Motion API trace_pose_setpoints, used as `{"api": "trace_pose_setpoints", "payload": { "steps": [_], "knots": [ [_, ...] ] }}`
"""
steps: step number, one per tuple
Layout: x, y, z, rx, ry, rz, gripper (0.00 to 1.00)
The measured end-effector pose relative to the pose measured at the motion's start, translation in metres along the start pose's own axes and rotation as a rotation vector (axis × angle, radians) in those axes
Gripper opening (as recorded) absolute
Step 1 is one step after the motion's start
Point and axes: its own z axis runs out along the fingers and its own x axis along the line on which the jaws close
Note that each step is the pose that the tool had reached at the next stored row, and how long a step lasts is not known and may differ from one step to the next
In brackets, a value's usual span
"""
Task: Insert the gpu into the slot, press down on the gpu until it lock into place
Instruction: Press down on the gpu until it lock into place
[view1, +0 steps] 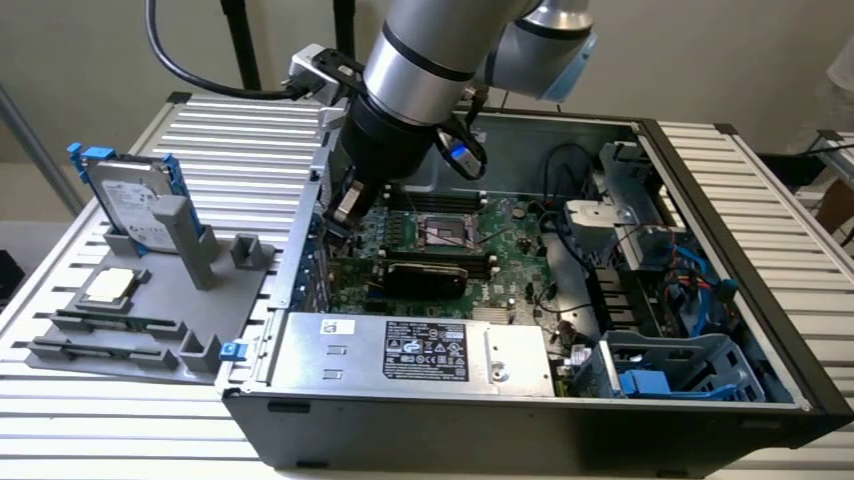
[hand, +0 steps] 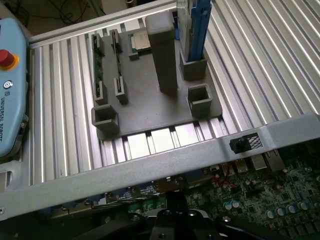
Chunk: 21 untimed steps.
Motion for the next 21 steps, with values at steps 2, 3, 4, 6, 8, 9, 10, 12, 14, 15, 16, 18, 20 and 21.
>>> {"api": "trace_pose_setpoints", "payload": {
  "steps": [2,3,4,6,8,9,10,12,14,15,16,18,20,21],
  "knots": [
    [-0.0003,0.0005,0.0002,0.0,0.0,0.0,0.11],
    [-0.0005,0.0008,0.0003,0.0,0.0,0.0,0.11],
    [-0.0006,0.0011,0.0003,-0.0001,0.0001,0.0,0.11],
    [-0.0013,0.0018,0.0005,0.0,0.0003,0.0,0.11],
    [-0.0019,0.0025,0.0007,0.0001,0.0005,0.0,0.11],
    [-0.002,0.0027,0.0008,0.0002,0.0008,0.0,0.11],
    [-0.0021,0.0028,0.0008,0.0003,0.0012,0.0,0.11],
    [-0.0021,0.0028,0.0009,0.0008,0.0027,0.001,0.11],
    [-0.0021,0.003,0.0009,0.0014,0.005,0.002,0.11],
    [-0.0021,0.0032,0.001,0.0018,0.0061,0.003,0.11],
    [-0.002,0.0033,0.001,0.002,0.0074,0.003,0.11],
    [-0.002,0.0035,0.0011,0.0029,0.0101,0.004,0.11],
    [-0.002,0.0035,0.0013,0.0041,0.013,0.005,0.11],
    [-0.002,0.0036,0.0014,0.005,0.0146,0.006,0.11]
  ]
}}
